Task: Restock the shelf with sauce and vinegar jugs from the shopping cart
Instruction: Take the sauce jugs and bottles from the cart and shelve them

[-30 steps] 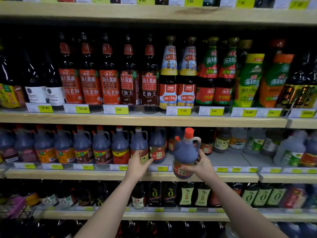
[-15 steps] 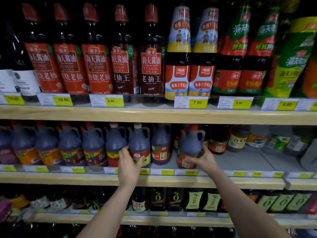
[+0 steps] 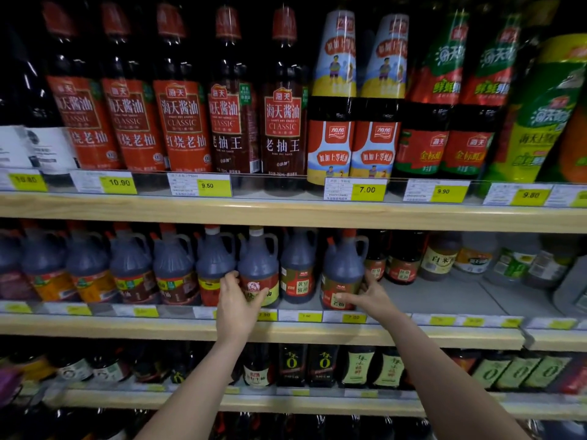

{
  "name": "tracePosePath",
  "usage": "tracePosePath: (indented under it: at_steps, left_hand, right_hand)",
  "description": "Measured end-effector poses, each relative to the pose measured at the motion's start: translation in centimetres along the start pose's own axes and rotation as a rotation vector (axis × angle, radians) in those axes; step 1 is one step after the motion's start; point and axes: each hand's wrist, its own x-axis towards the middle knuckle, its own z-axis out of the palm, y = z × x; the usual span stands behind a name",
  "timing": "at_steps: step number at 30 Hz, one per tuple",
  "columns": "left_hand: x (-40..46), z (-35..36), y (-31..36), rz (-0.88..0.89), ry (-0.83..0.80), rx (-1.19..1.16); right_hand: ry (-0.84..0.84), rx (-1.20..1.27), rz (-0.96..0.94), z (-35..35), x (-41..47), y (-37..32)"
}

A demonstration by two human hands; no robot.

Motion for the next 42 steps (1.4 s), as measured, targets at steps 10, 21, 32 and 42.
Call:
tracePosePath:
  at_steps: [10,21,32,42]
  left_hand:
    - [-7.1,-9.4,4.7,0.107,-0.14,0.085]
    - [-19.5,-25.9,1.6,-0.115,-0.097,0.13]
    - [-29.2,-45.6,-11.0,-0.196,0.047,0.194]
    - [-29.1,-63.3,-23.2,-0.265,0.108,0.249]
  right_hand:
    - [0.027,-0.348,-0.055,-2.7,-11.6,-4.9]
    - [-0.359,-0.376,-0.153,7.4,-23.4,-9.4]
    - [-0.616,-0.342,-0.254,28.9,-35.4,-11.2]
    - [-0.758,-0.293,-0.223,49.4,-40.5,-16.1]
